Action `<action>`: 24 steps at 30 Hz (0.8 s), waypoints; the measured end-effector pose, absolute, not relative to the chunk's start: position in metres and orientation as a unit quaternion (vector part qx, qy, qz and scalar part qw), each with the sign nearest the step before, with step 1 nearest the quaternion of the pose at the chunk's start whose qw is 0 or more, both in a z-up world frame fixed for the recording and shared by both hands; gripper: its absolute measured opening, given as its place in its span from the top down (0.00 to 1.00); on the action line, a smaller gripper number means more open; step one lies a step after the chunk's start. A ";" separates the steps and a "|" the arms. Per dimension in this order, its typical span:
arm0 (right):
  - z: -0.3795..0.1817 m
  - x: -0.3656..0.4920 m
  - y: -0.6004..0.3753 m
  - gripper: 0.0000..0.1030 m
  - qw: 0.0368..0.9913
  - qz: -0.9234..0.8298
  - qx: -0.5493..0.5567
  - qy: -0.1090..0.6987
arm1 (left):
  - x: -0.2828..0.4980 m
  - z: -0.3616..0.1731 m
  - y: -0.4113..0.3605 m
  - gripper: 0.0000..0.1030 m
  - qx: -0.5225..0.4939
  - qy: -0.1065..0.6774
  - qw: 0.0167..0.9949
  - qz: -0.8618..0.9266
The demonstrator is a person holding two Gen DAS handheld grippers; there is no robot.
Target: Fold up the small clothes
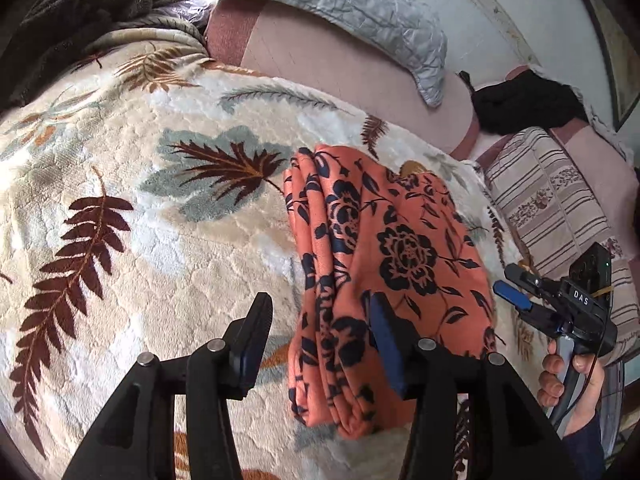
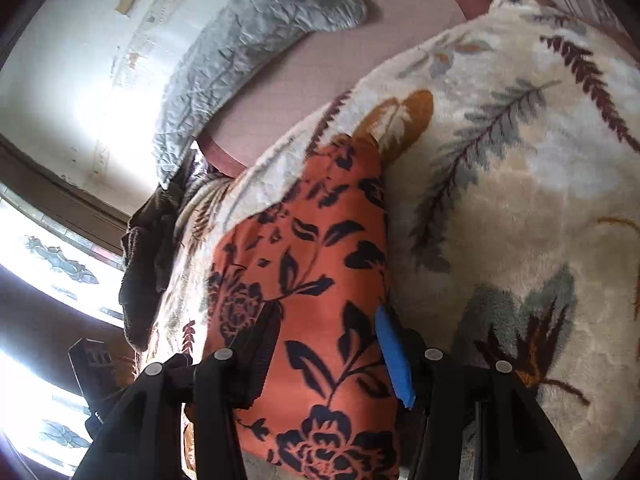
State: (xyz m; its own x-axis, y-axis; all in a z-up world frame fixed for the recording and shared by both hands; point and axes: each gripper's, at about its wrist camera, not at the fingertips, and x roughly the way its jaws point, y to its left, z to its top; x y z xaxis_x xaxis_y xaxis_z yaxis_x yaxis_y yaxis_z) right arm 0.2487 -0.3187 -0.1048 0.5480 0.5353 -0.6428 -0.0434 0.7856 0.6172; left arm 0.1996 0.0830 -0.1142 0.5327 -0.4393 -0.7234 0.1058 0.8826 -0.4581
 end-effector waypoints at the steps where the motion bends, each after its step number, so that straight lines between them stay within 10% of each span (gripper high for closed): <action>1: -0.093 0.246 -0.314 0.46 0.842 0.183 0.270 0.430 | 0.192 -0.112 0.081 0.49 -0.173 0.451 0.861 -0.158; 4: -0.079 0.253 -0.292 0.30 0.833 0.236 0.268 0.423 | 0.187 -0.116 0.066 0.49 -0.136 0.456 0.867 -0.145; 18: -0.131 0.359 -0.275 0.20 0.786 0.181 0.301 0.508 | 0.182 -0.139 0.055 0.40 -0.079 0.473 0.871 -0.107; 24: -0.086 0.277 -0.259 0.20 0.827 0.224 0.247 0.453 | 0.165 -0.125 0.057 0.39 -0.070 0.464 0.878 -0.090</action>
State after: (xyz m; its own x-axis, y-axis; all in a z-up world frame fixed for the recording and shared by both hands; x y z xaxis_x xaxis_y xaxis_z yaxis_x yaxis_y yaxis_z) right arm 0.2766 -0.2585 -0.0864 0.4903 0.5939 -0.6379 -0.1465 0.7776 0.6114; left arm 0.1647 0.0566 -0.1246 0.5528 -0.2229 -0.8029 0.0924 0.9740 -0.2068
